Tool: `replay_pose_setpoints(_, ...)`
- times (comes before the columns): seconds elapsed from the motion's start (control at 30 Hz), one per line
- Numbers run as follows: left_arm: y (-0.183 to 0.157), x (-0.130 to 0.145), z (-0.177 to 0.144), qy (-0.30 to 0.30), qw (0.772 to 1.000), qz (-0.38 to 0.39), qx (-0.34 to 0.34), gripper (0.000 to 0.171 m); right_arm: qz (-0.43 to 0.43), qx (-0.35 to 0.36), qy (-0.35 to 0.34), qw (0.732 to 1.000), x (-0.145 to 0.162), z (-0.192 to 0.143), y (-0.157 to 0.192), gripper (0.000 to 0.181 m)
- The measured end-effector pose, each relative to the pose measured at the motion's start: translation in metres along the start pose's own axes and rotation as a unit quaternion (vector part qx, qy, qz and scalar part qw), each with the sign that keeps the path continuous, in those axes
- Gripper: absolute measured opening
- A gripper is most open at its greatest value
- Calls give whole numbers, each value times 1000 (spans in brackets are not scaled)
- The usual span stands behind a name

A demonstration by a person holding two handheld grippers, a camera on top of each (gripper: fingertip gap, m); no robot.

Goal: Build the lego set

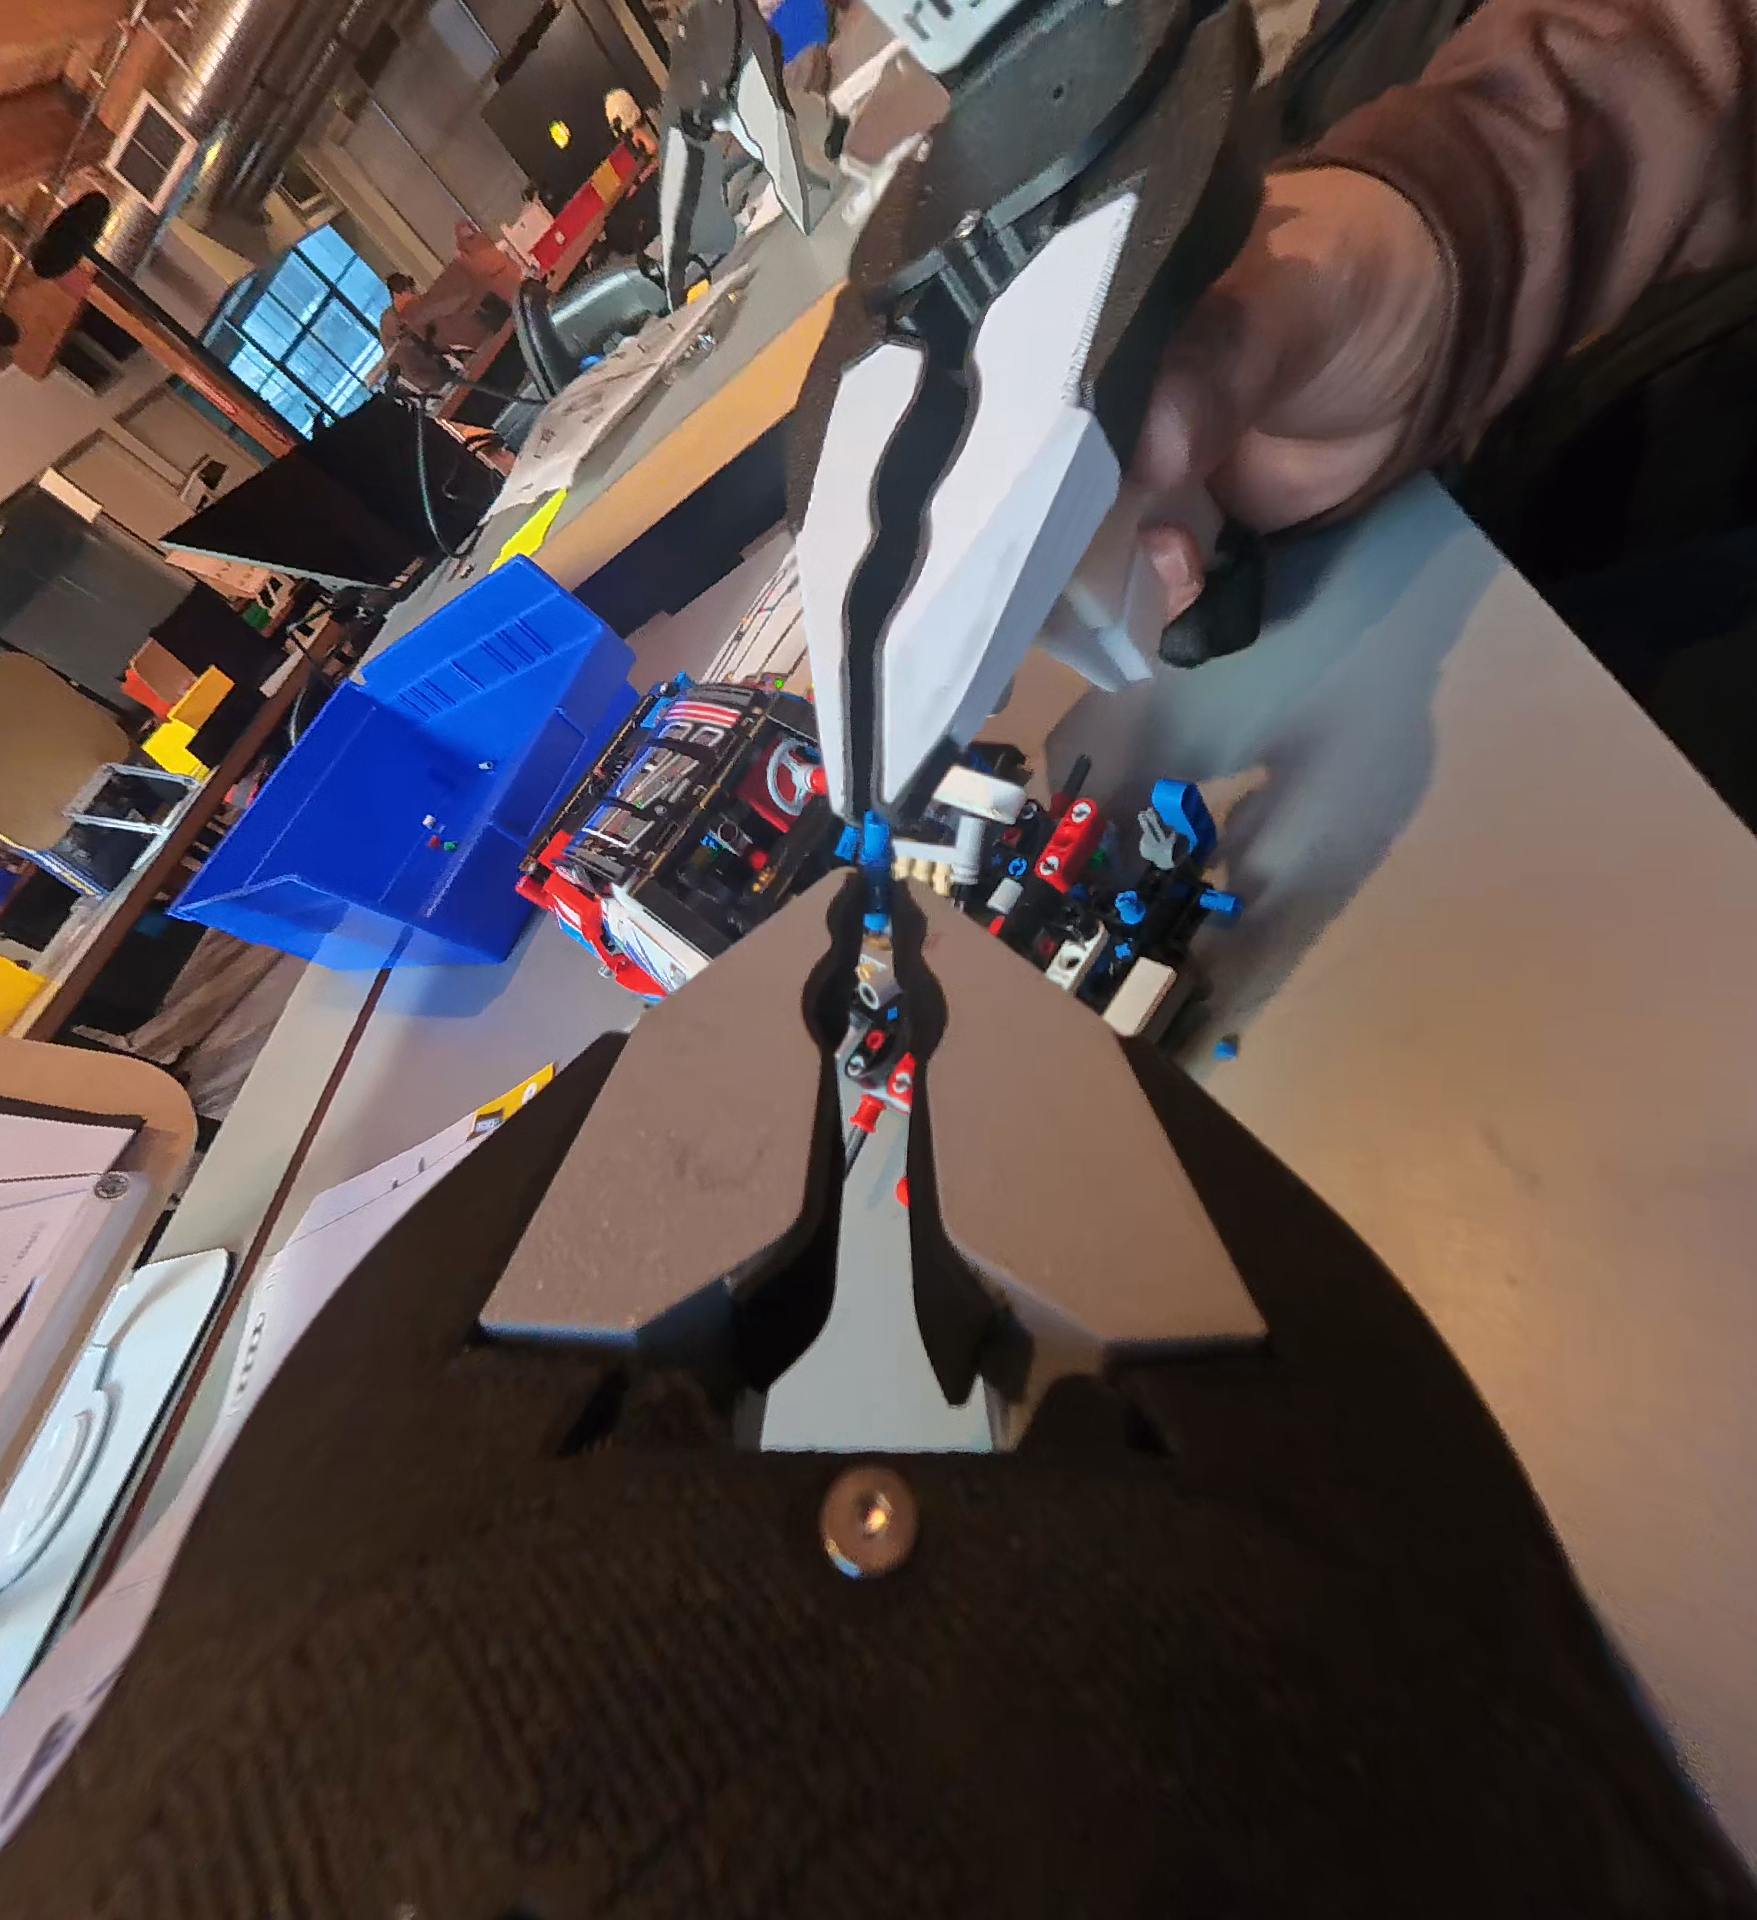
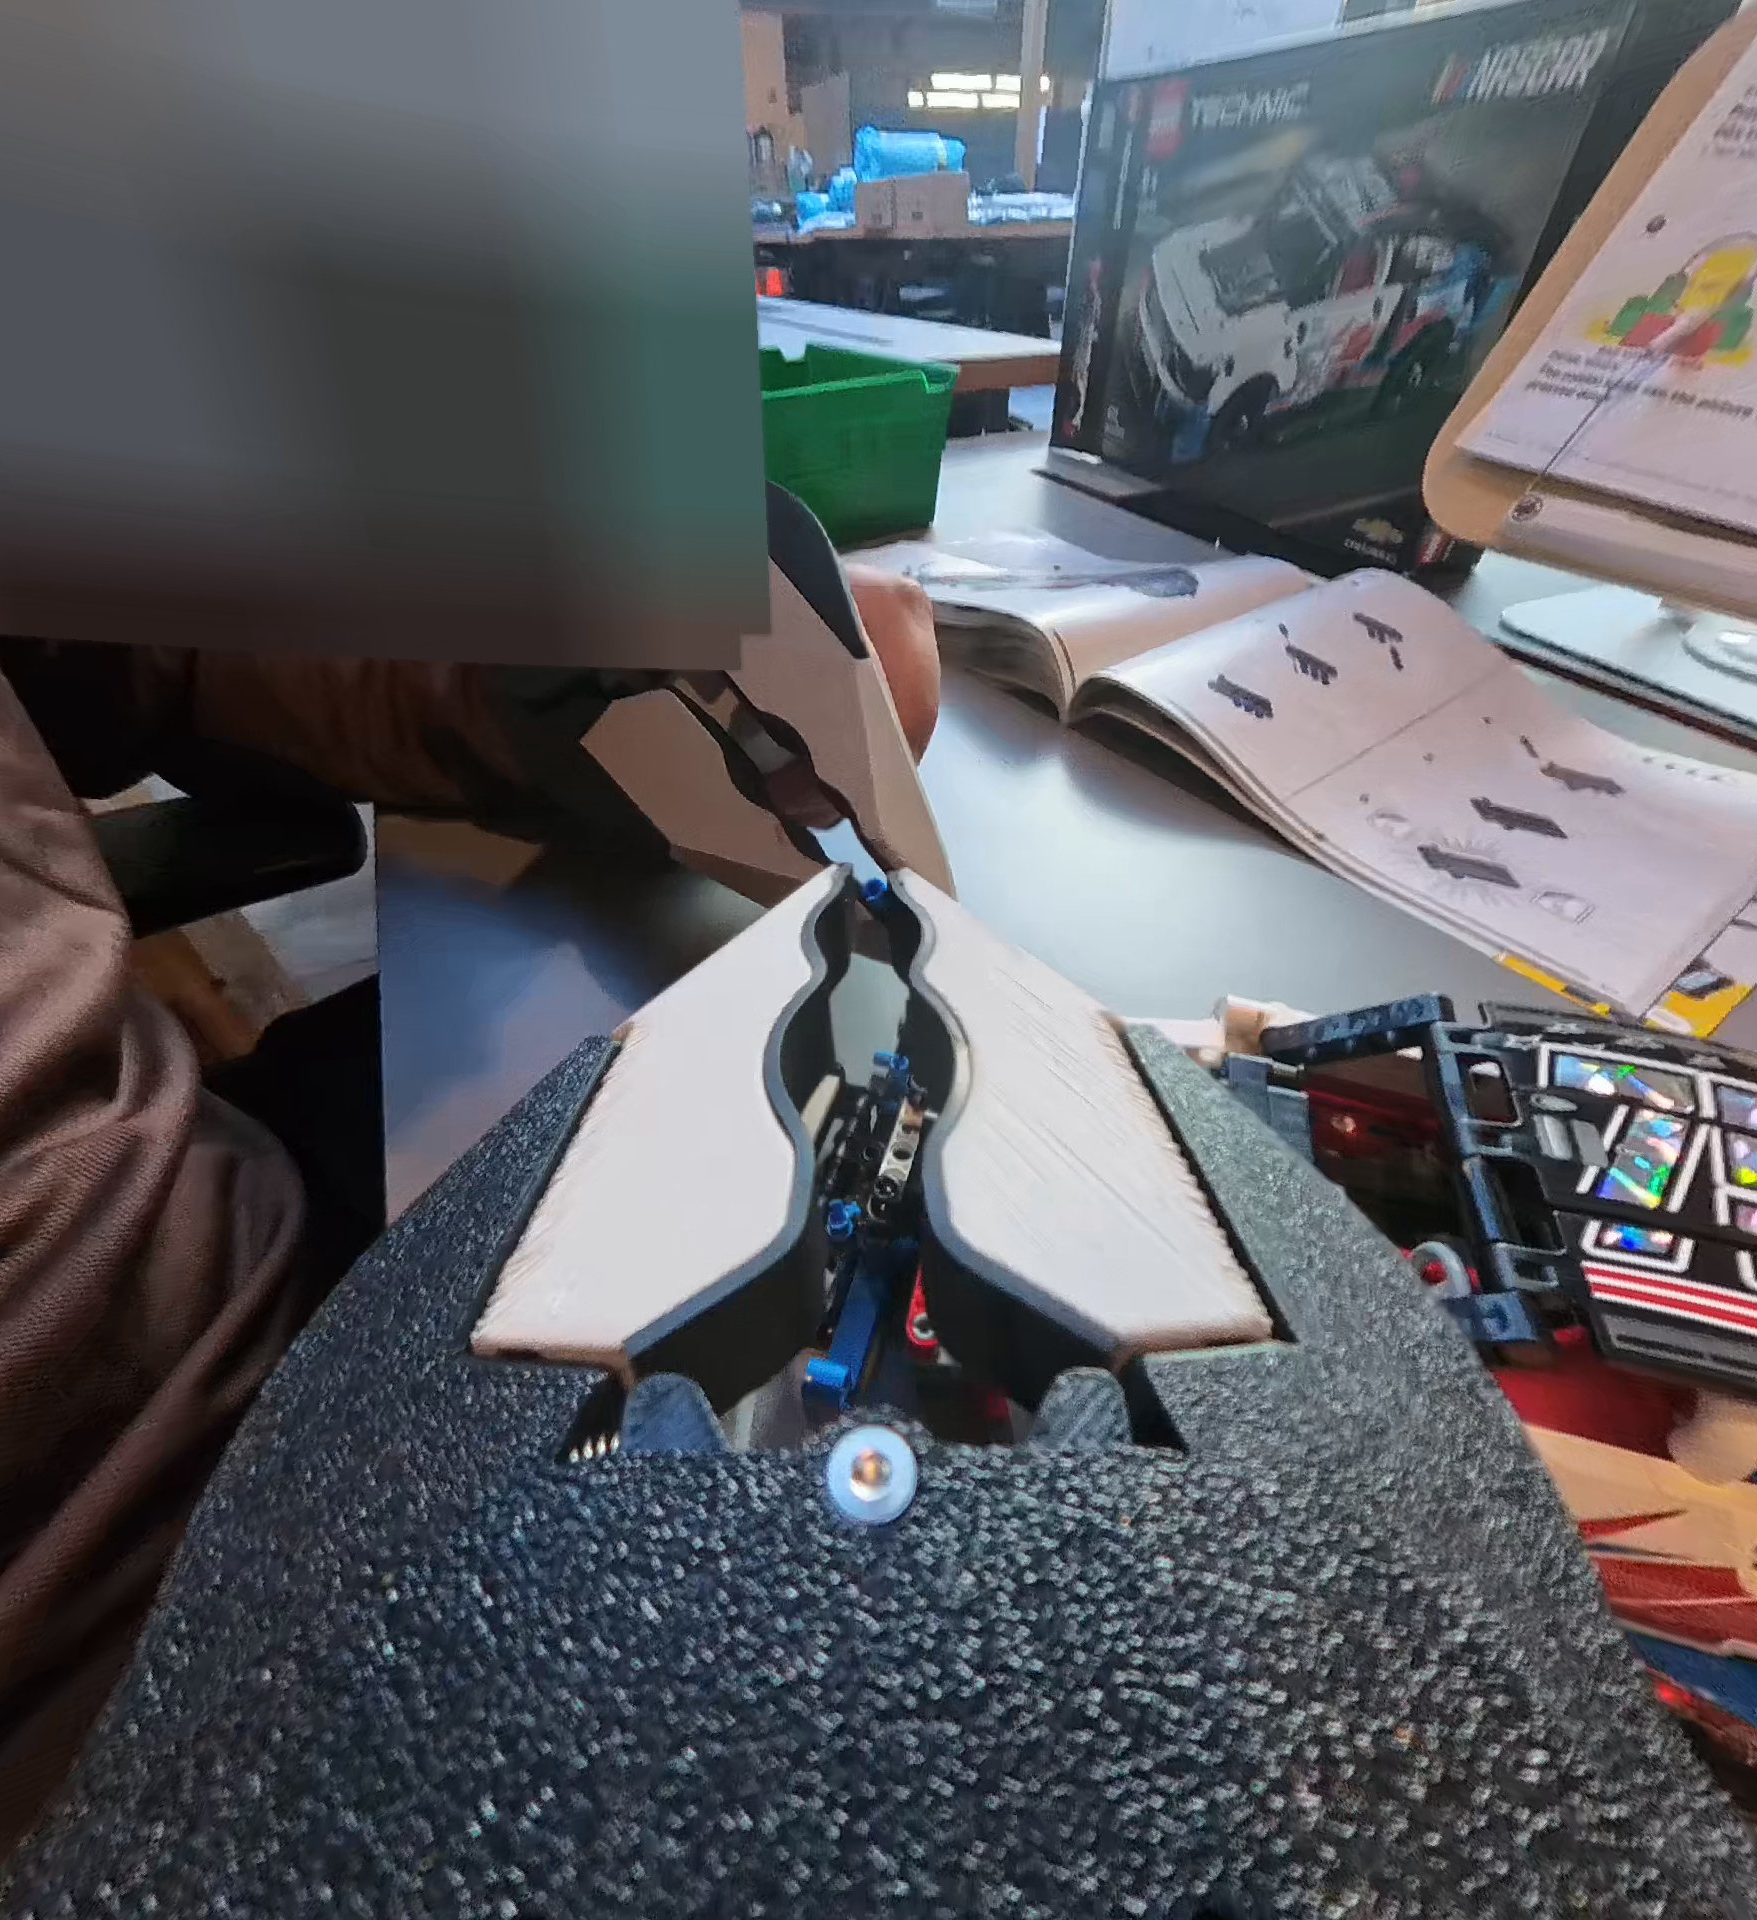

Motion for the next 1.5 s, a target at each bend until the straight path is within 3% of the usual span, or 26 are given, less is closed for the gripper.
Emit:
replay_pose_setpoints(0.07, 6, -4, -2, -31, 998, -47, -1, 2, -10, 13, -18, 1000, -4, -4, -2, 8)
replay_pose_setpoints(0.13, 18, -9, -7, -95, 983, -156, 13, 1, -14, 36, -26, 999, -7, -8, -6, 20)
replay_pose_setpoints(0.23, 37, -9, -6, -165, 908, -377, 82, 3, -63, 71, 4, 995, -15, -6, -4, 32)
replay_pose_setpoints(0.3, 40, -5, -2, -188, 855, -467, 126, 2, -122, 118, 37, 985, -22, -1, 1, 32)
replay_pose_setpoints(0.47, 37, 1, 3, -187, 788, -560, 175, 3, -210, 175, 88, 958, -32, 5, 5, 17)
replay_pose_setpoints(0.7, 34, 8, 7, -227, 656, -676, 249, 2, -217, 197, 101, 951, -30, 10, 4, 12)
replay_pose_setpoints(0.77, 33, 10, 8, -230, 633, -691, 264, 3, -224, 200, 101, 948, -30, 10, 3, 9)
replay_pose_setpoints(0.9, 36, 11, 7, -211, 643, -682, 275, 3, -242, 170, 96, 950, -28, 9, 4, 18)
replay_pose_setpoints(1.07, 36, 17, 10, -162, 630, -697, 302, 2, -205, 99, 85, 970, -21, 3, 0, 26)
replay_pose_setpoints(1.17, 31, 17, 13, -128, 641, -689, 314, 2, -211, 94, 87, 969, -22, -2, -5, 40)
replay_pose_setpoints(1.3, 22, 16, 18, -100, 632, -689, 340, 2, -247, 56, 103, 962, -18, 1, 2, 38)
replay_pose_setpoints(1.4, 17, 17, 21, -79, 636, -684, 349, 2, -271, 40, 109, 956, -13, 4, 8, 24)
replay_pose_setpoints(1.5, 14, 17, 23, -66, 642, -681, 347, 2, -278, 29, 114, 953, -12, 2, 8, 23)
Point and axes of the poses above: each gripper's, where its closed fingertips meet, z out along the fingers, x out of its underside, y = z × x across the jaws, the point moved 9 cm from there along -z, back along the fingers, and after that the axes turned 15 degrees about -z, right-handed, at the moved point
